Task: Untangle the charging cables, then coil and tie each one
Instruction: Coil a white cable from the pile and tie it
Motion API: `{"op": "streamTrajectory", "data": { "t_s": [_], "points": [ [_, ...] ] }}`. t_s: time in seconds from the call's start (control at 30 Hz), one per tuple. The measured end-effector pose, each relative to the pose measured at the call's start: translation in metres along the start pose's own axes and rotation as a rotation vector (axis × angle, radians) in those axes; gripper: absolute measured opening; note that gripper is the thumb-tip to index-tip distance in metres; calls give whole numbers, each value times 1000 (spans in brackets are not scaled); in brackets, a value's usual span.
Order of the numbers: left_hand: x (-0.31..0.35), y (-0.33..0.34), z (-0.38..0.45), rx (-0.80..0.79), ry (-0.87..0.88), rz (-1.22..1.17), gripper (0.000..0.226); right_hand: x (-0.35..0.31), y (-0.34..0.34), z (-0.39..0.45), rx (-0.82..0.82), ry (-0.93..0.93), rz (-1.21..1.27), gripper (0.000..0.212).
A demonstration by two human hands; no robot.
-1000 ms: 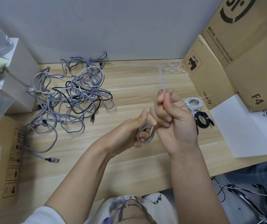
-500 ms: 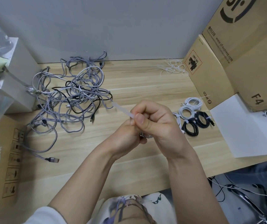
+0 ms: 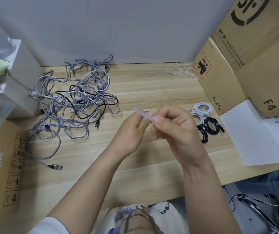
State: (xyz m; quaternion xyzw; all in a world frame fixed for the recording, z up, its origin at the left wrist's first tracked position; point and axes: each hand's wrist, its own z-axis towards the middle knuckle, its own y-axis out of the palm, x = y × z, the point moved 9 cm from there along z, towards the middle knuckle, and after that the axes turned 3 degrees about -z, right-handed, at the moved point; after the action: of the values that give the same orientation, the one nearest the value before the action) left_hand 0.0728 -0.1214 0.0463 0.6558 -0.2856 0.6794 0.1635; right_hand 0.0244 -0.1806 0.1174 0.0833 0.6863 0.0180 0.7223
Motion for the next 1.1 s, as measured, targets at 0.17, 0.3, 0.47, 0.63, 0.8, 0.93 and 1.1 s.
{"op": "streamTrajectory", "data": {
  "t_s": [0.17,0.3,0.47,0.63,0.8,0.93,1.1],
  "points": [
    [14,-7,-8,-7,-3,167,35,-6,-34,-3,175,48,-62,18],
    [27,-10,-10,-16,54,214,31,2,-45,-4,192,133,-160,27],
    [43,-11,-16,-37,114,271,36,9,-49,-5,169,162,-204,19],
    [45,-9,-19,-89,127,206,33,14,-52,-7,159,167,-167,20],
    [47,-6,-20,-159,106,165,33,18,-51,-5,119,181,-213,23],
    [48,0,-21,-236,104,172,37,19,-42,-4,64,183,-295,20],
    [40,0,-21,-245,58,245,35,25,-33,-4,19,195,-363,24]
  ]
}}
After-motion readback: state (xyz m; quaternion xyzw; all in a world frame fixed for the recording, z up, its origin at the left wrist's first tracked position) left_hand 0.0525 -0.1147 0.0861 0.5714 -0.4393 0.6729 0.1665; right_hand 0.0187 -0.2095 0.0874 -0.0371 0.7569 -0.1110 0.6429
